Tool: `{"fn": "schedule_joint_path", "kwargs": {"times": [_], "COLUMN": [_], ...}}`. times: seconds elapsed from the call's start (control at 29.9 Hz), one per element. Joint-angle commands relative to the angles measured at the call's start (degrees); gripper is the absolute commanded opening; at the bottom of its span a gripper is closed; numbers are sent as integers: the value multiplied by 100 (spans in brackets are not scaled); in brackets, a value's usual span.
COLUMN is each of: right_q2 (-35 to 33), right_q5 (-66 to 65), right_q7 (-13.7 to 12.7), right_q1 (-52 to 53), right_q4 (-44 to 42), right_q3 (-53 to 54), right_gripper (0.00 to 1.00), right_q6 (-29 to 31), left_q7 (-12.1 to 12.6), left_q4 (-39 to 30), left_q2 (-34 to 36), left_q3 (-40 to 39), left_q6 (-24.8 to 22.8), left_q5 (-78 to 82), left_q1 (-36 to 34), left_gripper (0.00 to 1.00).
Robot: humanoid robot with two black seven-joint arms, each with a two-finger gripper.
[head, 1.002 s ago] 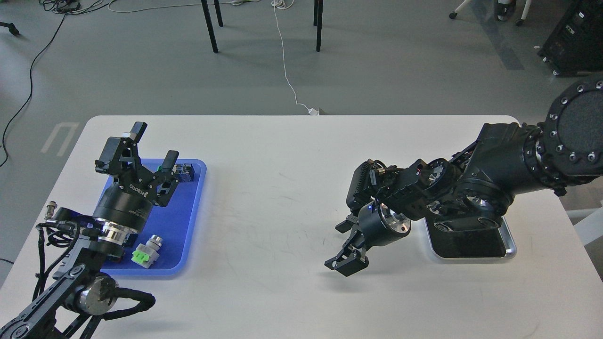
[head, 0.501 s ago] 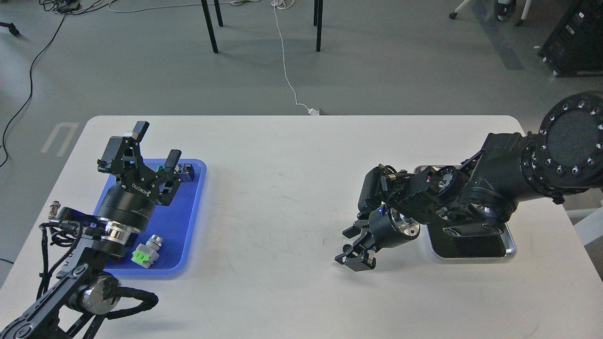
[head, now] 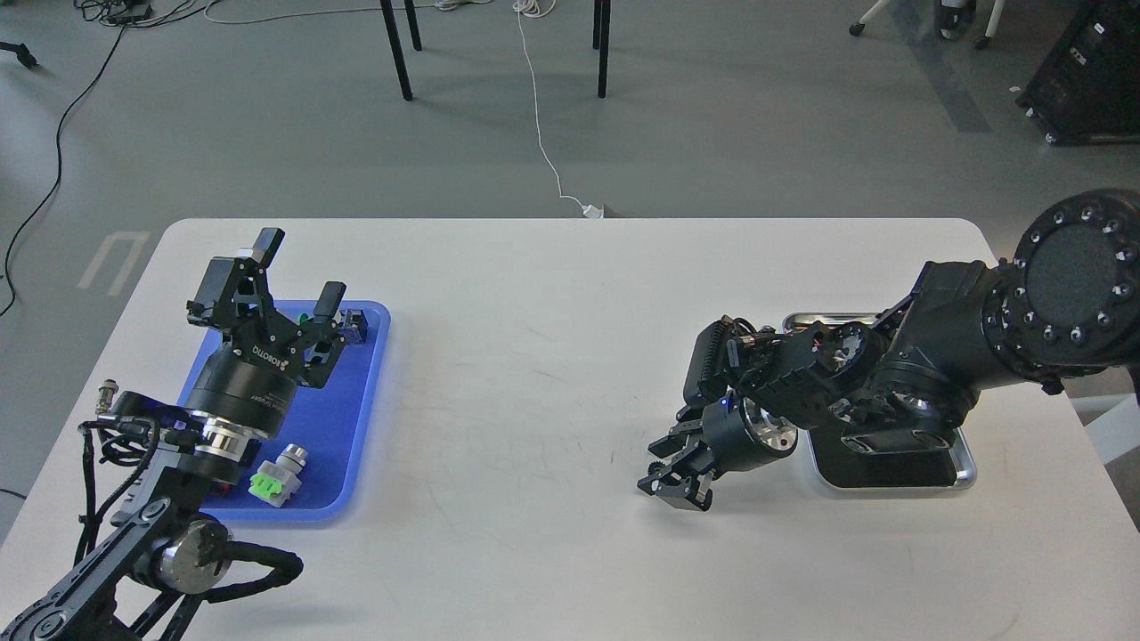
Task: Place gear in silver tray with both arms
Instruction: 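Grasp the black gear on the table with the right gripper, then carry the gear into the silver tray and open the right gripper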
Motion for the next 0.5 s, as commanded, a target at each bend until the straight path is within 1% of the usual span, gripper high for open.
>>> {"fn": "schedule_joint_path", "kwargs": {"times": [0.0, 0.03, 0.1, 0.3, 0.47], "right_q2": [0, 0, 0, 0, 0], "right_q5": [-1, -1, -1, -1, 8], "right_q7": [0, 0, 0, 0, 0], "right_q1": [-68, -76, -76, -68, 37], "right_q4": [-3, -3, -3, -3, 23], "right_q3": [-51, -60, -60, -60, -7], "right_gripper": [33, 32, 26, 16, 15], "right_q6": [-126, -126, -126, -126, -152], "left_q7": [0, 0, 0, 0, 0], "left_q4": [0, 0, 0, 0, 0], "left_q2": [-10, -18, -19, -19, -19], "left_q3": [0, 0, 0, 0, 0], "left_q6": [-1, -1, -1, -1, -1], "left_q5": [0, 0, 0, 0, 0], "left_q1": [15, 15, -3, 15, -3], "left_gripper": [98, 98, 98, 98, 98]}}
